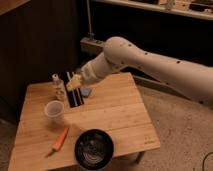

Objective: Place the eraser in the ceramic cup

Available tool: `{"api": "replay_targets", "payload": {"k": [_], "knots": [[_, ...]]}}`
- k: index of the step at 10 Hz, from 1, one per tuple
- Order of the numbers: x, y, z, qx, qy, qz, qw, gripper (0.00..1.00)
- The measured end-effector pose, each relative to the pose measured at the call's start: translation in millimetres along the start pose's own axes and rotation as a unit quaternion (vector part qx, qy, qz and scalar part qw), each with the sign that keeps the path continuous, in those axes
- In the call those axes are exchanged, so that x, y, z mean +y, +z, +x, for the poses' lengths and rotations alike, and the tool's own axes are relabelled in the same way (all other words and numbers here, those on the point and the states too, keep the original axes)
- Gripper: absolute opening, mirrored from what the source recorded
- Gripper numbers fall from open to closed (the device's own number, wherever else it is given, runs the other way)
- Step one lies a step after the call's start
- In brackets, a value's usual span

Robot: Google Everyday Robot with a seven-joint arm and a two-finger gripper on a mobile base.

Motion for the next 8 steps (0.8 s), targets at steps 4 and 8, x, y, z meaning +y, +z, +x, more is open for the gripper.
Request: {"api": "replay_targets", "payload": {"k": [4,8], "knots": [[46.6,21.7,-4.5,-0.026,-0.053,-0.027,0.9979,0.38],[63.7,52.7,-12.8,-0.032,-0.08,-0.024,0.996,0.38]]}}
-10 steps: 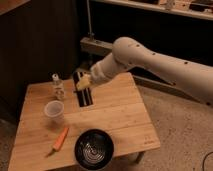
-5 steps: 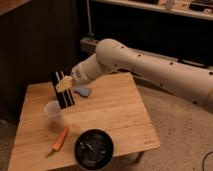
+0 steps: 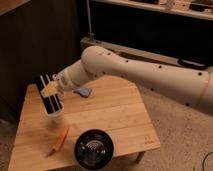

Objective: Place the eraser in the ceramic cup

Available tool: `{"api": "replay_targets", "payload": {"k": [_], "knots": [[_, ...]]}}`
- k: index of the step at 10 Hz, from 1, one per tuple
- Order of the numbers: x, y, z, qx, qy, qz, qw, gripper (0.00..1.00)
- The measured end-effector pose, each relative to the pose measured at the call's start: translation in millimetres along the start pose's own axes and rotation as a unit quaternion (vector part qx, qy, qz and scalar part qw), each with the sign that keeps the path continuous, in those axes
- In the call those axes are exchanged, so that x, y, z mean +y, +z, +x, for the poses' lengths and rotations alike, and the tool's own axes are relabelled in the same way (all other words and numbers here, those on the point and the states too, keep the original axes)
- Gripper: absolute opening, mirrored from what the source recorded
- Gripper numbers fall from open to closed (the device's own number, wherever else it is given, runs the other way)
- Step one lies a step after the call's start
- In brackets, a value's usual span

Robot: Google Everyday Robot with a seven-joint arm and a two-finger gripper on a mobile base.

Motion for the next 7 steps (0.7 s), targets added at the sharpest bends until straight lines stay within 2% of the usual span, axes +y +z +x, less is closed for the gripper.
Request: {"api": "replay_targets", "payload": {"k": [3,7], "knots": [[-8.7,37.8,-8.1,0.01,-0.005,0.008,0.9999,0.38],[-27.6,58.6,-9.2,0.023,-0.005,0.017,0.9996,0.38]]}}
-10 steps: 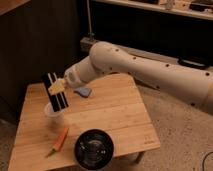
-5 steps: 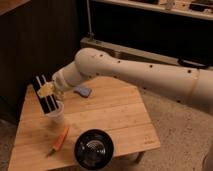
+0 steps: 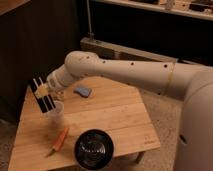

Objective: Place the eraser in the ceramic cup

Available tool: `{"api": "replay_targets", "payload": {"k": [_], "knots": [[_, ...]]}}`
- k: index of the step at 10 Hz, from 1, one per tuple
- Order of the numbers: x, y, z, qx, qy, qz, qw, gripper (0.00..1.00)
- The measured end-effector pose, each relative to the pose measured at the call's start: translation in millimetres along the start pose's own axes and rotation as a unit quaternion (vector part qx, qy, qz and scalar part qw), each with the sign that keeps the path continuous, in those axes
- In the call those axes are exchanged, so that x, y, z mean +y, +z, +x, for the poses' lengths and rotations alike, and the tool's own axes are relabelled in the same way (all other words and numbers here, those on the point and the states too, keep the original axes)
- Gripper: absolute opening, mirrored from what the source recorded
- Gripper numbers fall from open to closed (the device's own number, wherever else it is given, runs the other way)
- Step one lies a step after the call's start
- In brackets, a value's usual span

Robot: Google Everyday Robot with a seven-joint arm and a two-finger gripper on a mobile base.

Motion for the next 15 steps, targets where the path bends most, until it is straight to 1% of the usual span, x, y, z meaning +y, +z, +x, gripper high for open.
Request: {"api": "replay_targets", "payload": {"k": [1,4,11,13,15], "knots": [[-6.4,7.1,1.2,0.004,0.001,0.001,1.0,0.38],[-14.1,22.1,-0.6,0.003,-0.002,0.003,1.0,0.38],[-40.7,52.1,1.8,-0.021,0.002,-0.008,0.9997,0.38],[-45.5,61.1,0.4,-0.027,-0.006,-0.011,0.9996,0.38],[-51.6,64.5,0.3,-0.038,-0.015,-0.022,0.9989,0.38]]}}
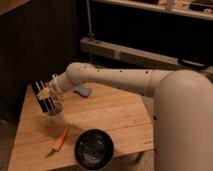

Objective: Place the eraser in the ceramic cup

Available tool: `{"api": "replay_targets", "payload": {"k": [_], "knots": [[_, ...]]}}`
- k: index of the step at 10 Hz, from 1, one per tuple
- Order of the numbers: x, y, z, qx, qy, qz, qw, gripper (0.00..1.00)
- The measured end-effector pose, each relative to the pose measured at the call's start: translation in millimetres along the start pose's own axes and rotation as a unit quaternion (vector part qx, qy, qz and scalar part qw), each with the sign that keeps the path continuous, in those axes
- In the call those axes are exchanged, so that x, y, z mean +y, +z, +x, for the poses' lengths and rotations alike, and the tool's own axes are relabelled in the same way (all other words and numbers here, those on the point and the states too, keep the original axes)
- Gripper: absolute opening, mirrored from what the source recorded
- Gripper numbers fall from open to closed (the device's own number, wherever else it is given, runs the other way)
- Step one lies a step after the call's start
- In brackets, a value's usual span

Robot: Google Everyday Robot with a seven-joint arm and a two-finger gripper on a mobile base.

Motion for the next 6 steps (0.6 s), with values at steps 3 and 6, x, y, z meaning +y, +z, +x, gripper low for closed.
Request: {"api": "replay_targets", "payload": {"k": [3,6], "knots": [[-9.9,1.6,2.2,-0.018,-0.017,-0.02,0.9995,0.38],[-16.9,3.3,4.3,-0.028,-0.026,-0.03,0.9988,0.38]]}}
